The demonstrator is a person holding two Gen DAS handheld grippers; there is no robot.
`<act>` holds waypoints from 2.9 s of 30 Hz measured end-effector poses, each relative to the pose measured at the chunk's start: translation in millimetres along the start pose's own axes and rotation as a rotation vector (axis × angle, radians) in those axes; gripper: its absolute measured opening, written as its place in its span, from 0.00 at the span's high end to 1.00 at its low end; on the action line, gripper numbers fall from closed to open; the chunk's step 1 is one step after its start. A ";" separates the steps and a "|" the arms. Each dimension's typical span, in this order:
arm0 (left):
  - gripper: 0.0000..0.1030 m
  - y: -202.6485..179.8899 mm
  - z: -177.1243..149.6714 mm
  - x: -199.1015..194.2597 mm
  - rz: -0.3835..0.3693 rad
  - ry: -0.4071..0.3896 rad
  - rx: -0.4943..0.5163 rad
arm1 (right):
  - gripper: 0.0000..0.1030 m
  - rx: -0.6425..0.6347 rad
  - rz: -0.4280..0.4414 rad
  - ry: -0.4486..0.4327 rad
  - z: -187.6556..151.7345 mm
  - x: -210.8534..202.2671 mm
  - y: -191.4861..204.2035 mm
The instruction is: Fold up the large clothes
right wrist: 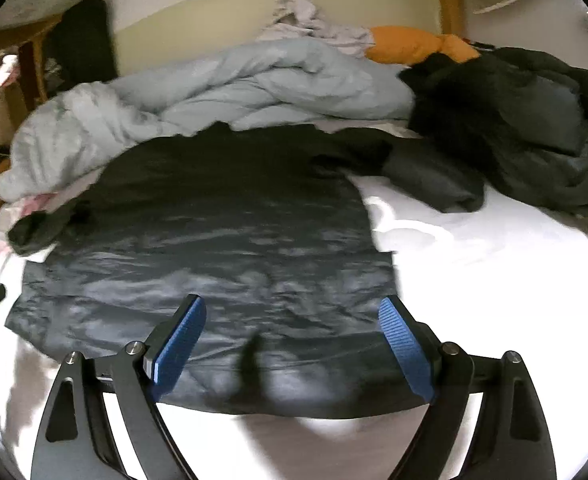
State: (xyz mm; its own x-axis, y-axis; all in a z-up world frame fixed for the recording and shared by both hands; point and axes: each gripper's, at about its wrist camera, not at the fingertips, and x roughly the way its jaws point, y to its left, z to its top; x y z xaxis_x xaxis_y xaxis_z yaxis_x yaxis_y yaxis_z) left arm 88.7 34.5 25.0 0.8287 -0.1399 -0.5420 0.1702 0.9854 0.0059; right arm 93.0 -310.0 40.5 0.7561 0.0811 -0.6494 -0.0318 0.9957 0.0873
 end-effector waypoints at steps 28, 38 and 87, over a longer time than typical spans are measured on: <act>0.06 -28.9 -23.1 19.1 0.024 0.268 0.180 | 0.12 -0.405 -0.001 0.198 -35.7 18.0 70.7; 0.06 -30.8 -45.2 42.4 0.128 0.348 0.298 | 0.12 -0.509 -0.086 0.227 -53.1 25.0 78.1; 0.15 48.8 25.2 17.1 0.209 0.166 0.061 | 0.16 -0.314 -0.220 -0.052 36.5 -15.8 27.2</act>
State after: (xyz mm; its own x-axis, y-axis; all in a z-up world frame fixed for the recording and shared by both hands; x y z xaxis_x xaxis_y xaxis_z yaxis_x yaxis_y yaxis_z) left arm 124.6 77.7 37.3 0.7513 0.0889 -0.6539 0.0405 0.9828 0.1801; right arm 104.1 -285.9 80.7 0.7989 -0.1306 -0.5871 -0.0575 0.9551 -0.2907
